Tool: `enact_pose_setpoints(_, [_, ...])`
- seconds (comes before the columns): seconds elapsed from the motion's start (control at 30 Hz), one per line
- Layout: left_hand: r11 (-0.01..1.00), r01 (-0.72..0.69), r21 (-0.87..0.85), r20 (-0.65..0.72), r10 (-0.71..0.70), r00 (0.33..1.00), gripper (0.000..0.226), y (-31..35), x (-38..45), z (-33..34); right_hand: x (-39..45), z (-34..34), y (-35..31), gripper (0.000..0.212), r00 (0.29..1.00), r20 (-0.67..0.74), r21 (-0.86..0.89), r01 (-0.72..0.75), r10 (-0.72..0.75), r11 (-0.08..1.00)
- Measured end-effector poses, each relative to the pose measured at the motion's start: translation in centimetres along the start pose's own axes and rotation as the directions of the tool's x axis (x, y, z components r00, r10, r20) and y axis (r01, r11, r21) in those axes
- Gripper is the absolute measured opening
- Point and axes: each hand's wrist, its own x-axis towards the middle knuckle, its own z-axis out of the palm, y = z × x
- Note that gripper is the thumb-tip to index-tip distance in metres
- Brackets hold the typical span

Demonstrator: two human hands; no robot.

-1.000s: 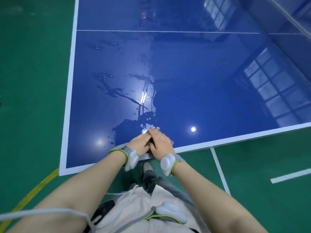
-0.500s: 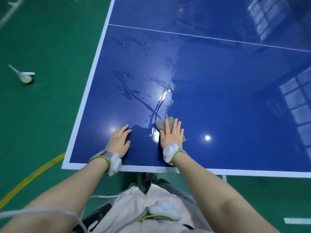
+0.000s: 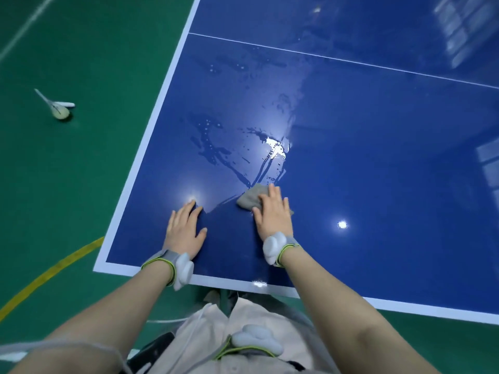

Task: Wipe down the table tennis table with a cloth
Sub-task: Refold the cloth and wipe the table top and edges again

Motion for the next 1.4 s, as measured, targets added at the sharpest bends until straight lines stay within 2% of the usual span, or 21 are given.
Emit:
enact_pose_setpoints(0.1, [0.996,0.075,-0.055,-0.013,-0.076,0.997,0.056,0.2,0.7,-0.3,0.2,0.2,1.5,0.042,0.977,-0.122,0.012,-0.173,0.173,0.985])
enact_pose_setpoints(0.2, [0.989,0.109,-0.104,-0.012,-0.111,0.994,0.056,-0.4,0.8,-0.4,-0.2,0.9,-0.2,0.048,0.972,-0.114,0.011,-0.206,0.206,0.978])
enact_pose_setpoints(0.3, [0.991,0.076,-0.106,-0.031,-0.08,0.996,0.055,-1.1,0.8,-0.3,0.0,2.1,-4.0,0.051,0.996,-0.058,-0.055,-0.065,0.062,0.996])
enact_pose_setpoints(0.37, [0.995,0.046,-0.093,-0.061,-0.052,0.997,0.052,-1.6,0.8,-0.3,-0.2,2.5,-6.0,0.054,0.999,0.035,-0.075,0.006,-0.004,0.997])
enact_pose_setpoints(0.43, [0.994,0.039,-0.104,-0.079,-0.048,0.996,0.048,-2.1,1.0,-0.6,0.1,2.5,-5.9,0.069,0.985,0.133,-0.093,0.122,-0.109,0.988])
enact_pose_setpoints(0.47, [0.993,0.042,-0.111,-0.075,-0.05,0.996,0.047,-2.4,1.1,-0.8,0.4,2.2,-5.1,0.073,0.978,0.133,-0.109,0.175,-0.16,0.978])
enact_pose_setpoints(0.5, [0.994,0.033,-0.106,-0.065,-0.04,0.997,0.047,-3.1,1.3,-1.1,0.7,2.0,-4.3,0.071,0.98,0.123,-0.104,0.168,-0.155,0.98])
enact_pose_setpoints(0.53, [0.996,0.019,-0.09,-0.049,-0.023,0.999,0.048,-3.8,1.5,-1.5,1.2,1.8,-3.4,0.063,0.991,0.074,-0.12,0.123,-0.115,0.985])
enact_pose_setpoints(0.57, [0.998,0.007,-0.066,-0.028,-0.009,1.0,0.049,-4.8,1.8,-2.1,1.5,1.6,-2.8,0.055,1.0,0.021,-0.122,0.015,-0.012,0.992])
enact_pose_setpoints(0.63, [0.999,-0.006,-0.032,0.007,0.006,1.0,0.05,-6.8,2.2,-3.3,1.6,1.4,-2.7,0.05,0.969,-0.044,-0.096,-0.246,0.243,0.964])
enact_pose_setpoints(0.67, [0.999,-0.016,-0.029,0.012,0.016,1.0,0.05,-7.7,2.5,-3.9,1.5,1.5,-3.3,0.051,0.943,-0.067,-0.084,-0.331,0.326,0.94])
enact_pose_setpoints(0.77, [0.998,-0.038,-0.055,0.037,0.04,0.998,0.05,-9.4,3.1,-5.4,1.6,2.6,-6.8,0.053,0.89,-0.091,-0.022,-0.451,0.447,0.892])
enact_pose_setpoints(0.87, [0.996,-0.038,-0.078,0.074,0.044,0.996,0.05,-9.4,3.8,-5.9,1.5,4.1,-10.4,0.053,0.915,-0.063,-0.009,-0.4,0.399,0.916])
enact_pose_setpoints(1.0, [0.994,-0.099,-0.045,0.131,0.104,0.986,0.052,-10.3,4.4,-6.2,0.7,5.8,-14.4,0.05,0.984,0.022,-0.028,-0.176,0.177,0.984])
enact_pose_setpoints(1.07, [0.987,-0.16,-0.022,0.159,0.162,0.974,0.054,-11.3,4.7,-6.5,0.1,6.0,-14.3,0.052,0.997,0.044,-0.022,-0.064,0.064,0.998])
enact_pose_setpoints(1.13, [0.979,-0.205,-0.01,0.171,0.203,0.964,0.055,-11.9,4.8,-6.7,-0.2,5.4,-12.8,0.062,0.999,0.04,-0.014,0.013,-0.013,1.0])
enact_pose_setpoints(1.17, [0.976,-0.218,-0.008,0.173,0.216,0.961,0.055,-12.0,4.9,-6.8,-0.4,5.1,-11.8,0.057,1.0,0.03,-0.017,-0.008,0.008,1.0])
enact_pose_setpoints(1.23, [0.971,-0.238,-0.009,0.176,0.235,0.956,0.055,-12.3,5.0,-6.9,-0.9,4.8,-10.4,0.046,0.988,-0.002,-0.005,-0.152,0.152,0.988])
enact_pose_setpoints(1.3, [0.968,-0.249,-0.021,0.19,0.248,0.95,0.055,-12.4,5.1,-6.9,-1.4,5.1,-10.5,0.047,0.943,-0.073,0.043,-0.323,0.325,0.946])
enact_pose_setpoints(1.4, [0.966,-0.245,-0.08,0.234,0.257,0.938,0.054,-12.5,5.2,-7.1,-1.3,6.1,-12.9,0.049,0.871,-0.089,0.081,-0.476,0.482,0.876])
